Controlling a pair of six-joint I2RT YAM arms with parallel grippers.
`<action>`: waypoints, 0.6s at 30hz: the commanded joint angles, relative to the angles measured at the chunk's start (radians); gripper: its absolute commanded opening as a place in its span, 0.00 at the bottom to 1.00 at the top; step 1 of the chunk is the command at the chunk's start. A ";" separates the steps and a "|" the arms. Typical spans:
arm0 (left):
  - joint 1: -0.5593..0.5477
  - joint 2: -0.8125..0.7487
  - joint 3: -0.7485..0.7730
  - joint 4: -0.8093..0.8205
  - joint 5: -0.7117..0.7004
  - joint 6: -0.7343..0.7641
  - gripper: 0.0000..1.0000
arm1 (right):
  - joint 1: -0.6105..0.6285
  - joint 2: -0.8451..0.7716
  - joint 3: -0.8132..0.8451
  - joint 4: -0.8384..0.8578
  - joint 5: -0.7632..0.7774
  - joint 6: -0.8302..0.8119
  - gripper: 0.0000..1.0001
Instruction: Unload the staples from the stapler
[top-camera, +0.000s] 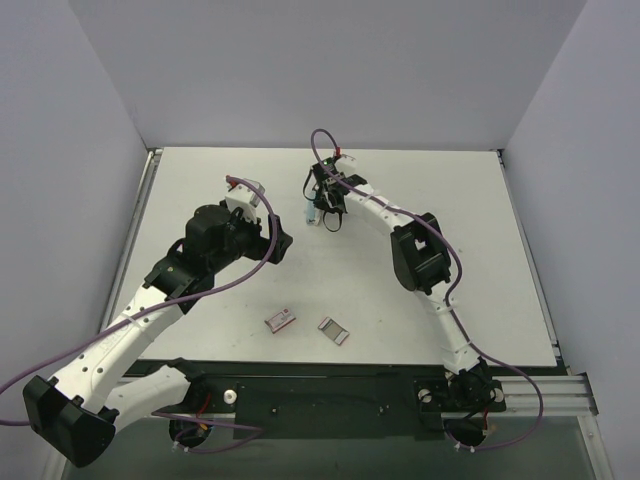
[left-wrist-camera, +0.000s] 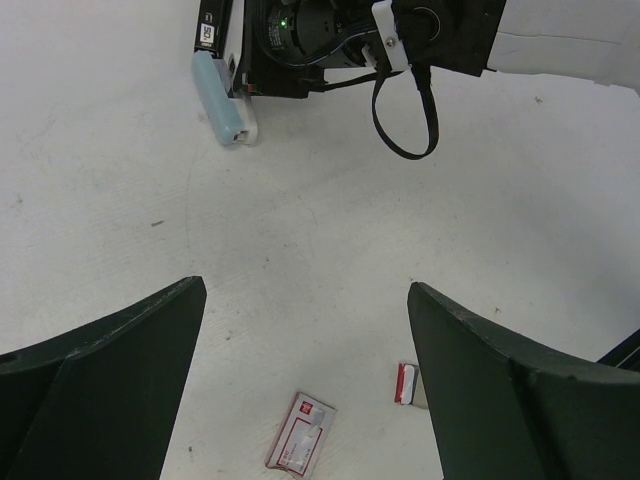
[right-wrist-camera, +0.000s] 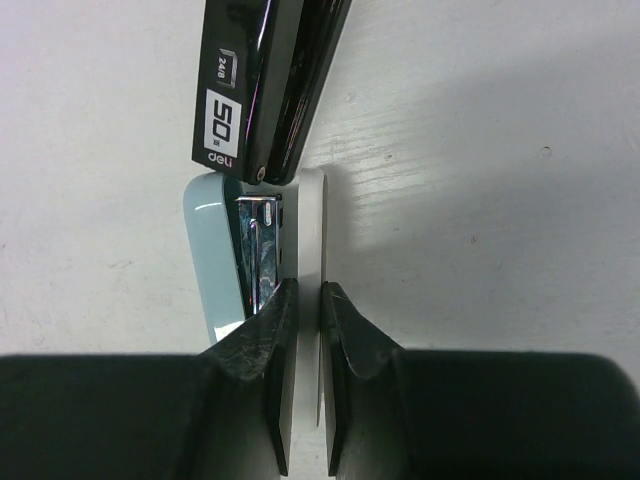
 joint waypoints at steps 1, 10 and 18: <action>0.007 -0.023 0.014 0.035 0.015 0.008 0.93 | 0.001 -0.034 -0.023 -0.048 0.025 -0.017 0.00; 0.004 -0.034 0.007 0.036 -0.003 0.003 0.93 | 0.000 -0.340 -0.348 0.094 0.054 -0.085 0.00; 0.004 -0.080 -0.004 0.051 0.018 -0.037 0.93 | 0.004 -0.656 -0.696 0.185 0.047 -0.137 0.00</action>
